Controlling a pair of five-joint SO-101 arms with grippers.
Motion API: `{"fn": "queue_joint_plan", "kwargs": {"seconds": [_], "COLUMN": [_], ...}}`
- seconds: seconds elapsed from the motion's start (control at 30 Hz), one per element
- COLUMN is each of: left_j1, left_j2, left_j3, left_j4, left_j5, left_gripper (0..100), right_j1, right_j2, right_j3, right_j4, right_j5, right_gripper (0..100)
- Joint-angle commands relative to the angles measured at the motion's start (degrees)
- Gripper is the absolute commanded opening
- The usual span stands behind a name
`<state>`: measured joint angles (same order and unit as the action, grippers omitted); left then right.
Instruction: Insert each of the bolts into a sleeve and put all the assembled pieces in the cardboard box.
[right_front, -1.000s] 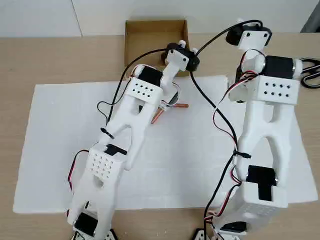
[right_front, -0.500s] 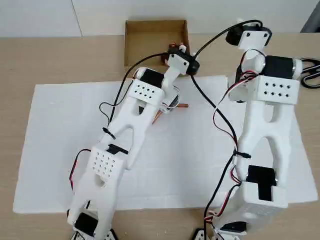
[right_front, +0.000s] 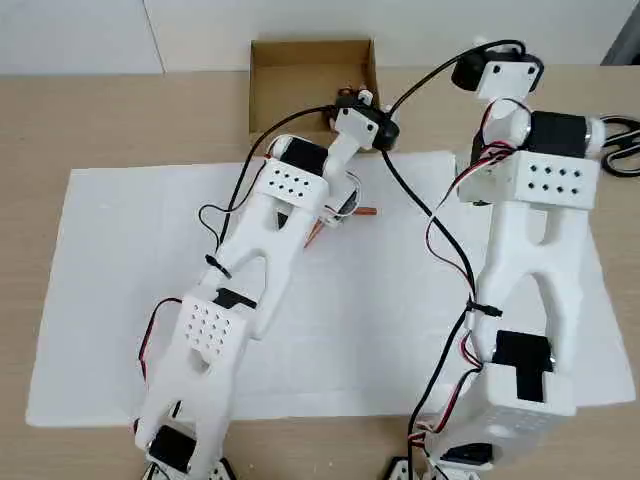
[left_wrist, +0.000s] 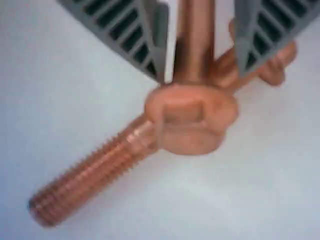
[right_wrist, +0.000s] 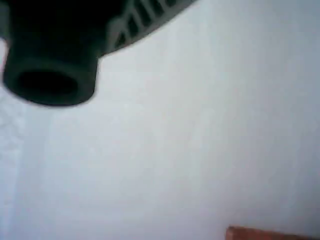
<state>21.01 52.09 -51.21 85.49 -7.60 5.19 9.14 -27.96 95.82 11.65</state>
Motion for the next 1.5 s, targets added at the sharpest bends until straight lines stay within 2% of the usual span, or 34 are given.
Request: {"fn": "queue_joint_plan", "kwargs": {"seconds": [0.0,0.27,0.6,0.97,1.07,1.23,1.47], "left_j1": [-0.09,-0.09,1.93,2.46,0.88,-6.33,-16.00], "left_j2": [-0.44,-0.44,-1.05,-0.70,-0.62,-1.05,-2.55], "left_j3": [-0.22,-0.13,-1.19,-17.45,-20.09,-20.97,-13.41], "left_j4": [-1.32,-1.32,-0.26,10.73,12.75,14.95,15.03], "left_j5": [0.35,0.53,0.53,0.53,0.53,0.62,4.40], "left_gripper": [9,1,1,1,1,1,1], "right_j1": [0.31,0.22,0.22,0.22,0.22,0.22,0.40], "right_j2": [-3.47,-3.47,-3.47,-3.47,-3.47,-3.47,-3.47], "right_j3": [-0.18,-0.18,-0.18,-0.18,-0.18,-0.18,-0.18], "right_j4": [0.04,0.04,0.04,0.04,-0.04,-0.04,0.04], "right_j5": [-0.79,-1.93,-1.93,-1.93,-1.93,-1.93,-1.93], "right_gripper": [0.5,0.5,0.5,0.5,0.5,0.4,0.4]}}
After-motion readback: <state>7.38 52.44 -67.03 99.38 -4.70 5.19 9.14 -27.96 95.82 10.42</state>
